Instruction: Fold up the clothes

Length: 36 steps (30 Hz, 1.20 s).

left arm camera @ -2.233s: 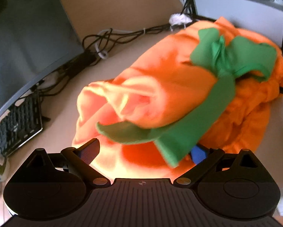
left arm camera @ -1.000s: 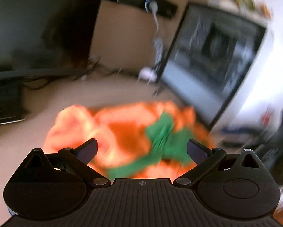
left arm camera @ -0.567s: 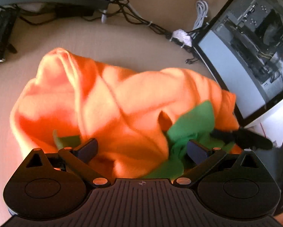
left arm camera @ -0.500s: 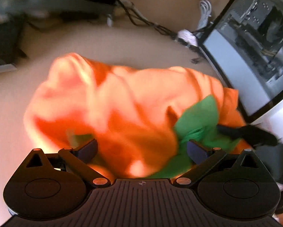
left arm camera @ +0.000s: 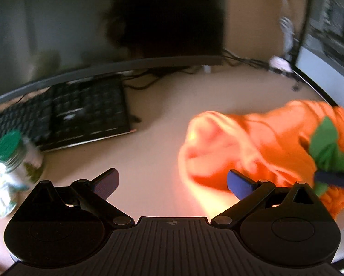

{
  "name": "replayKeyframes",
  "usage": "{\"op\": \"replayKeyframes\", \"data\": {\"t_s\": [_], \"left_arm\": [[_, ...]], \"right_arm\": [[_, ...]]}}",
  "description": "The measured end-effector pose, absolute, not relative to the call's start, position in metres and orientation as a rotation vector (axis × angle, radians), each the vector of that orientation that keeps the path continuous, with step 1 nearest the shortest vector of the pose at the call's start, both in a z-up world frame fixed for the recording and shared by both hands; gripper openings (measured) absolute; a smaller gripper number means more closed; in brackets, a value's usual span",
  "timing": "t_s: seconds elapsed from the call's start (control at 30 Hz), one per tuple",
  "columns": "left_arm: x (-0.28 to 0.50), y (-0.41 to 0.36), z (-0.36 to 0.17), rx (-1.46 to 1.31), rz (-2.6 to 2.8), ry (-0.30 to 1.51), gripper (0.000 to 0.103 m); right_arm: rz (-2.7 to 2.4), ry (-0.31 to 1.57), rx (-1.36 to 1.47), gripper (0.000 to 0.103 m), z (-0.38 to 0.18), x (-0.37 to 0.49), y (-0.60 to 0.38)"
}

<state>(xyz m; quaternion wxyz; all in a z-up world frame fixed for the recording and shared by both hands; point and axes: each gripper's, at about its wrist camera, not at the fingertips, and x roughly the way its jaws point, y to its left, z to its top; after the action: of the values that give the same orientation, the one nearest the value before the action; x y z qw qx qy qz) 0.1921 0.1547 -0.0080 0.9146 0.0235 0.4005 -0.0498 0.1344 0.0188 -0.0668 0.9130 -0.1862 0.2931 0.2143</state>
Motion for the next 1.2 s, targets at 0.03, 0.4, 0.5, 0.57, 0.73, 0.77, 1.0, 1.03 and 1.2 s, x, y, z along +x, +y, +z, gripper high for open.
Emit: {"op": "replayKeyframes", "data": {"t_s": [0.03, 0.4, 0.5, 0.57, 0.73, 0.77, 1.0, 1.03, 1.2], "left_arm": [[0.190, 0.164, -0.010, 0.038, -0.081, 0.831, 0.102], [0.174, 0.219, -0.033, -0.098, 0.023, 0.940, 0.102], [0.177, 0.216, -0.034, -0.137, -0.007, 0.935, 0.102], [0.182, 0.206, -0.033, -0.154, -0.042, 0.924, 0.102], [0.197, 0.158, -0.030, -0.174, -0.181, 0.887, 0.102], [0.200, 0.144, -0.029, -0.168, -0.221, 0.880, 0.102], [0.225, 0.031, -0.028, 0.045, -0.411, 0.848, 0.102], [0.225, 0.026, -0.028, 0.040, -0.413, 0.860, 0.102], [0.216, 0.036, -0.023, -0.010, -0.408, 0.857, 0.102]], "right_arm": [[0.433, 0.596, -0.433, 0.086, -0.074, 0.136, 0.030], [0.385, 0.705, -0.233, 0.018, -0.088, 0.180, 0.025], [0.370, 0.699, 0.113, 0.014, -0.053, 0.186, -0.026], [0.327, 0.652, 0.287, 0.014, -0.032, 0.179, -0.067], [0.117, 0.704, 0.369, 0.014, -0.042, 0.164, -0.144], [0.073, 0.747, 0.360, 0.014, -0.055, 0.163, -0.154], [0.027, 0.756, 0.396, 0.015, -0.083, 0.142, -0.200], [0.044, 0.735, 0.397, 0.016, -0.078, 0.142, -0.204], [0.098, 0.661, 0.328, 0.015, -0.053, 0.145, -0.215]]}}
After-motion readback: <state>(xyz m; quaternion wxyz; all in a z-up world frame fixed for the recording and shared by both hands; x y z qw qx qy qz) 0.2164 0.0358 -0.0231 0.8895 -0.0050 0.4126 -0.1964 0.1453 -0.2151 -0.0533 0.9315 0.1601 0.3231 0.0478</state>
